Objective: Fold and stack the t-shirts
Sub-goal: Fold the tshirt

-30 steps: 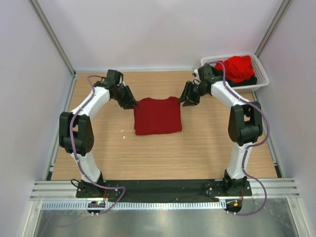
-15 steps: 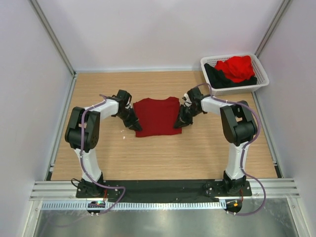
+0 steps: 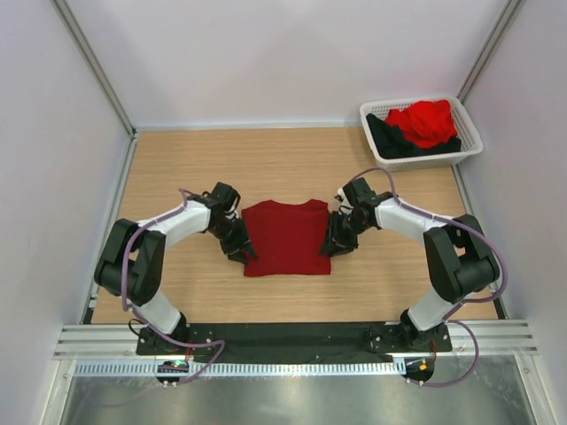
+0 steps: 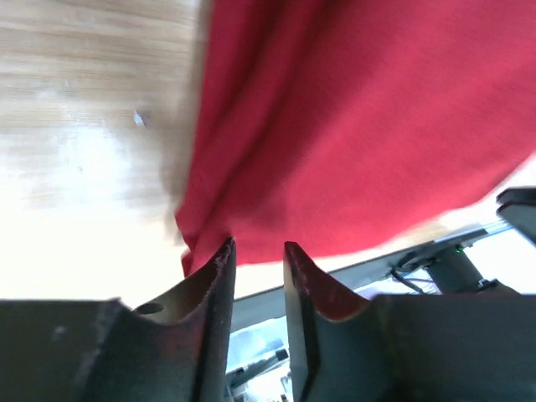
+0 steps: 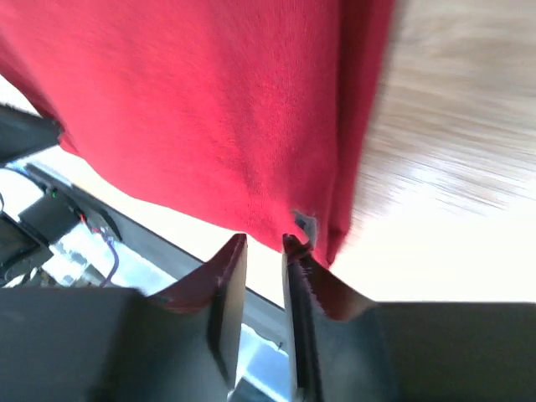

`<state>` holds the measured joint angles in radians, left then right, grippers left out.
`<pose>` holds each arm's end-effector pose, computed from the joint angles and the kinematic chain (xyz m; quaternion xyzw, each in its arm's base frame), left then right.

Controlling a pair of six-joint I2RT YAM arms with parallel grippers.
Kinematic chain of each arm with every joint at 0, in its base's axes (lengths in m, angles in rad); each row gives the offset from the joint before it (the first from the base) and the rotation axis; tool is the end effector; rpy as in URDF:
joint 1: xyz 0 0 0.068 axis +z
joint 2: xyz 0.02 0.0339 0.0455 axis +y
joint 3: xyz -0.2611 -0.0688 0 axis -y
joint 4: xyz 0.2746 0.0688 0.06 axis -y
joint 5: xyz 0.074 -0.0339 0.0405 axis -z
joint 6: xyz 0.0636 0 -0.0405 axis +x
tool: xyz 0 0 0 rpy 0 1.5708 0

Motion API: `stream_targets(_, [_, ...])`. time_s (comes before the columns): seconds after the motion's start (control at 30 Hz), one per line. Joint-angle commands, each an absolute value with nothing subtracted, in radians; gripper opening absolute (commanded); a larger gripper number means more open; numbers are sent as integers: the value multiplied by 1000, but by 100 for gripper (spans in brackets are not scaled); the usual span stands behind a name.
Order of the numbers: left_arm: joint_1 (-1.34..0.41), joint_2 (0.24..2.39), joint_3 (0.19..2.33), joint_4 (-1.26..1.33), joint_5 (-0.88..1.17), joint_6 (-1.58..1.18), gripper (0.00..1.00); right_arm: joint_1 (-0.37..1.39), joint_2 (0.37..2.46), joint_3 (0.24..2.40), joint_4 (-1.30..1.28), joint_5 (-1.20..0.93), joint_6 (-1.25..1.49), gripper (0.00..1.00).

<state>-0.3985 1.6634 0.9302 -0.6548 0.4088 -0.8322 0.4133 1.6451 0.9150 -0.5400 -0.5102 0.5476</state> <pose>0.2781 -0.1445 0.1041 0.1917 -0.9562 0.2166 0.0437 0.2827 0.1579 0.1118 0.0265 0.9571 0.2882 0.0132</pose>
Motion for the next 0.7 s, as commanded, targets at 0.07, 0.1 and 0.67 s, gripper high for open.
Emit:
stream_targets(0.07, [-388,1612,1157,-756,319,-723,39,328,1636,1108,-607,-390,494,49])
stream_targets(0.1, [-379,1630,1195,-779,292,-678,42,313,1664,1139,-614,-385,467,54])
stream_targets(0.67, [-330,1976,1586,-845,161,-518,44,307,1936,1439,-663,-360,417,56])
